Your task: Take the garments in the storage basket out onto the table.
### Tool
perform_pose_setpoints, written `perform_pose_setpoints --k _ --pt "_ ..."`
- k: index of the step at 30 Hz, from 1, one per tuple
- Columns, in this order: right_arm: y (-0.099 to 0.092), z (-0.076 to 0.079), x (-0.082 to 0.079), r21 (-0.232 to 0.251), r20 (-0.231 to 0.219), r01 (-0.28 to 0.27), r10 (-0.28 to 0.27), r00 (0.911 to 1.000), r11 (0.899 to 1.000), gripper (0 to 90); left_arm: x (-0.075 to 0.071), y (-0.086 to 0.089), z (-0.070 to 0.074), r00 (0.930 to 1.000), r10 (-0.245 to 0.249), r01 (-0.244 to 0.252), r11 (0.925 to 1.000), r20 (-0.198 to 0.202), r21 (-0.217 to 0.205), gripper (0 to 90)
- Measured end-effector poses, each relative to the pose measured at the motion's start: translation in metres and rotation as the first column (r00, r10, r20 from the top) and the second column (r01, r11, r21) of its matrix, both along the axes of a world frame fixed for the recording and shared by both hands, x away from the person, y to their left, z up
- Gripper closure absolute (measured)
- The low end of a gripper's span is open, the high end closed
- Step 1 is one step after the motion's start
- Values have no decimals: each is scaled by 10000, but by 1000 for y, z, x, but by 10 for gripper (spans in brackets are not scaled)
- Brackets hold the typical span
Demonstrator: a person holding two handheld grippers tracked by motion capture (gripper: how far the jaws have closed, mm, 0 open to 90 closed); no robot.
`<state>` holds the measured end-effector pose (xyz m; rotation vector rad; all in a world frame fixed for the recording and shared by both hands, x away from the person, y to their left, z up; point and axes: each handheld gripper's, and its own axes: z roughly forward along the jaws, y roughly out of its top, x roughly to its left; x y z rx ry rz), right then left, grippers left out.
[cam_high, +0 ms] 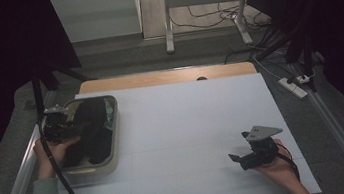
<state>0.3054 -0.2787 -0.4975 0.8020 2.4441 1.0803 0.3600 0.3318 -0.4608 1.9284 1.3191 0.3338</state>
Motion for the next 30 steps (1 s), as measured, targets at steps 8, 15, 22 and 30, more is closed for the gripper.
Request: perform_pose_setpoints --k 8,15,22,30 --pt "0 0 0 -8 4 -6 6 10000 10000 70 -8 5 12 9983 183 -170 9996 559 -240 556" --pt "0 0 0 -16 -4 -4 4 10000 10000 70 -15 8 23 9943 234 -193 9990 1040 -407 556" --pt "0 0 0 -19 33 -27 28 10000 10000 70 -21 9 31 9901 270 -181 9977 1375 -655 555" --pt "0 1 -1 17 83 -52 52 10000 10000 70 -25 12 35 9843 440 -273 9947 1709 -992 554"
